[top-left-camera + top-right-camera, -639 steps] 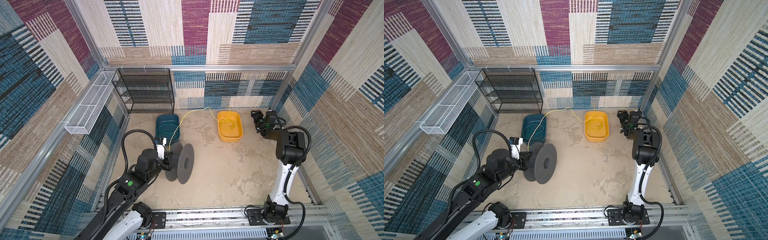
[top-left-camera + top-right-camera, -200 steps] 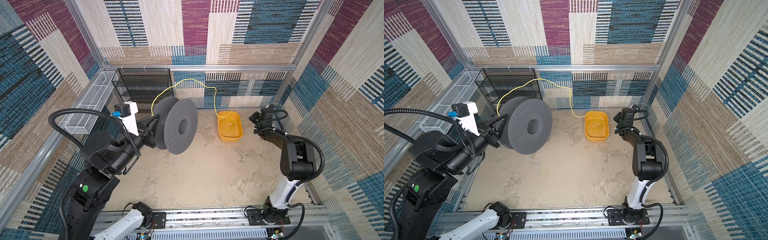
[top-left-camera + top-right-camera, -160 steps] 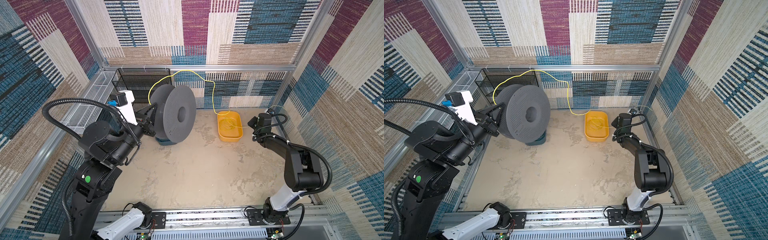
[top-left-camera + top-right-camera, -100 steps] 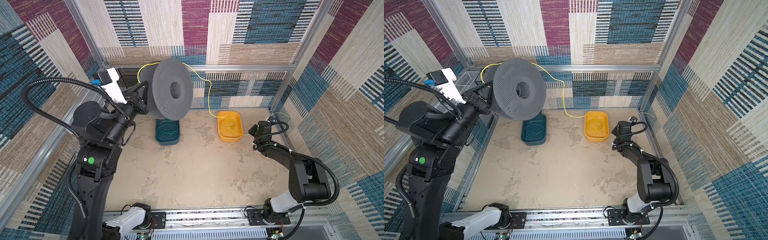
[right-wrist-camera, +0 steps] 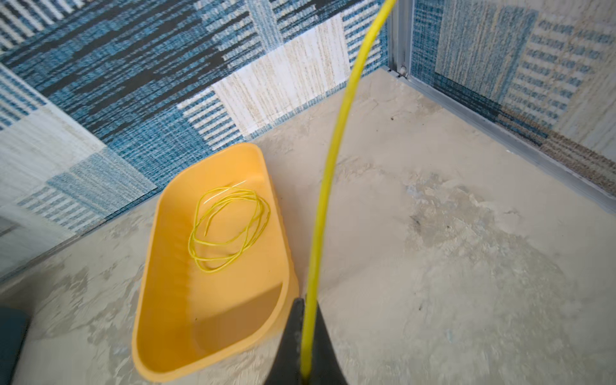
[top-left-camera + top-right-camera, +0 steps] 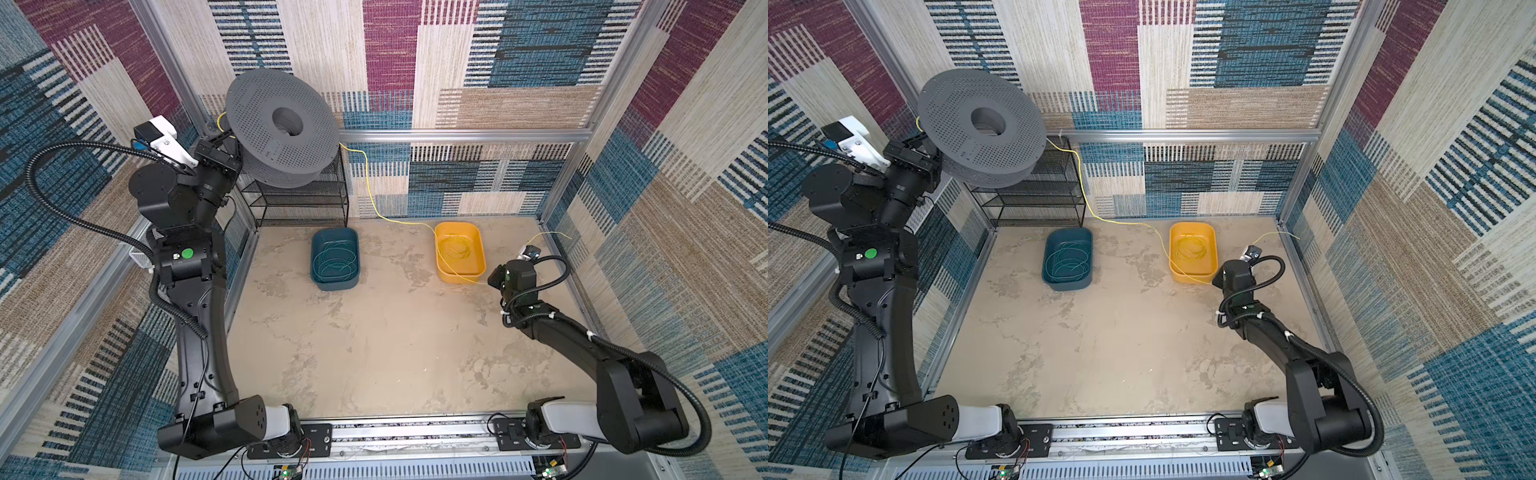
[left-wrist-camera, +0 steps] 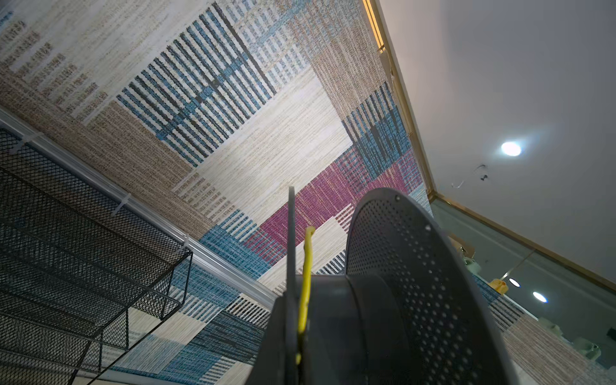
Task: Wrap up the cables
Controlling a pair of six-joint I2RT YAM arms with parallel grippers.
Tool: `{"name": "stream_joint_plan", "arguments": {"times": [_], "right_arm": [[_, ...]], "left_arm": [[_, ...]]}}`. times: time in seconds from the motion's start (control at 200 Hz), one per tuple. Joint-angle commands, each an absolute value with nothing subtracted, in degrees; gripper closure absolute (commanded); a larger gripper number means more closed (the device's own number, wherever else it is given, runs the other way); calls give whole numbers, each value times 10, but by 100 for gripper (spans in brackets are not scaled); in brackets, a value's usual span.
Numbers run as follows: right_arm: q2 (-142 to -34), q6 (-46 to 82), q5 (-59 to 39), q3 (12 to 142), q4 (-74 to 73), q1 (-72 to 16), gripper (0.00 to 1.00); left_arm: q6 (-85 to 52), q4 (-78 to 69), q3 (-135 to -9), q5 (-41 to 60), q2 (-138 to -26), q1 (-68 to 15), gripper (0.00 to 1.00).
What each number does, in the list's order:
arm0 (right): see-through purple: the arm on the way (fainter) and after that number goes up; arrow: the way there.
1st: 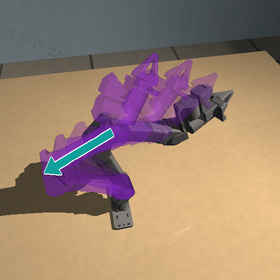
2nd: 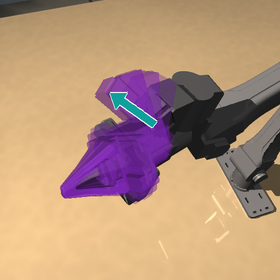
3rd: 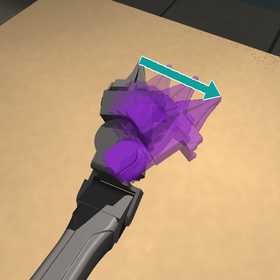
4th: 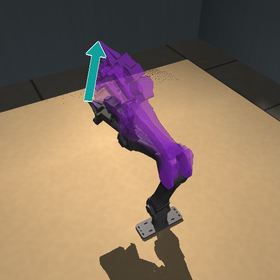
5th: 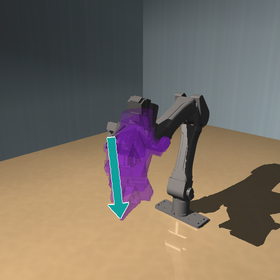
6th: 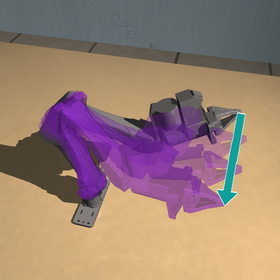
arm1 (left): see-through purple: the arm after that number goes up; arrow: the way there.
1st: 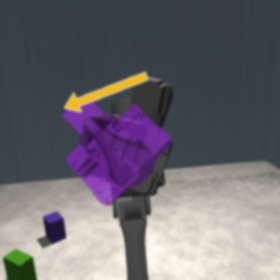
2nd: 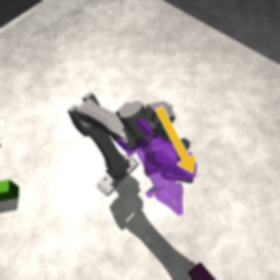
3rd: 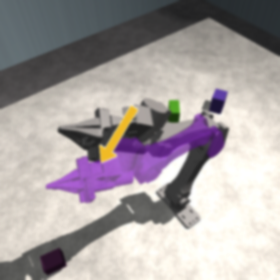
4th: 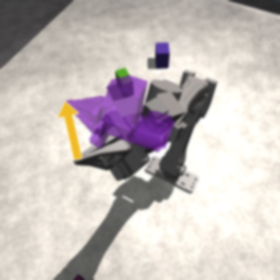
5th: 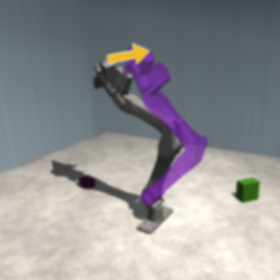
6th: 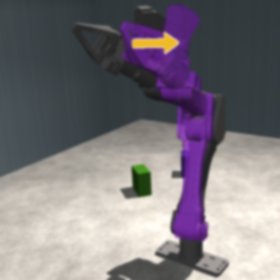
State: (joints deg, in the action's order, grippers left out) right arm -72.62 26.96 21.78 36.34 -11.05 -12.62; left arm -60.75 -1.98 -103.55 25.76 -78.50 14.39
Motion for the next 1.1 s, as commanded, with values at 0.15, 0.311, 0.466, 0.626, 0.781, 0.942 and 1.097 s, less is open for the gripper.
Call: {"name": "stream_joint_plan", "arguments": {"times": [0.15, 0.311, 0.466, 0.626, 0.781, 0.942, 1.097], "right_arm": [[-582, 272, 243, 338, -40, -164, 100], [-540, 257, 240, 340, -17, -228, 100], [-548, 220, 317, 338, -15, -333, 100], [-565, 231, 361, 330, 1, -387, 100], [-554, 228, 370, 308, 8, -400, 100], [-534, 193, 402, 287, -8, -471, 100], [-520, 167, 440, 281, -17, -563, 100]], "left_arm": [[-493, -4, -1052, 161, -784, 138, 100], [-472, -10, -1031, 116, -783, 115, 100], [-473, -13, -1045, 70, -805, 81, 100], [-478, -38, -1046, 38, -817, 56, 100], [-459, -22, -1074, 24, -822, 53, 100], [-437, -11, -1097, -4, -834, 45, 100], [-383, -1, -1126, -54, -863, 12, 100]]}}
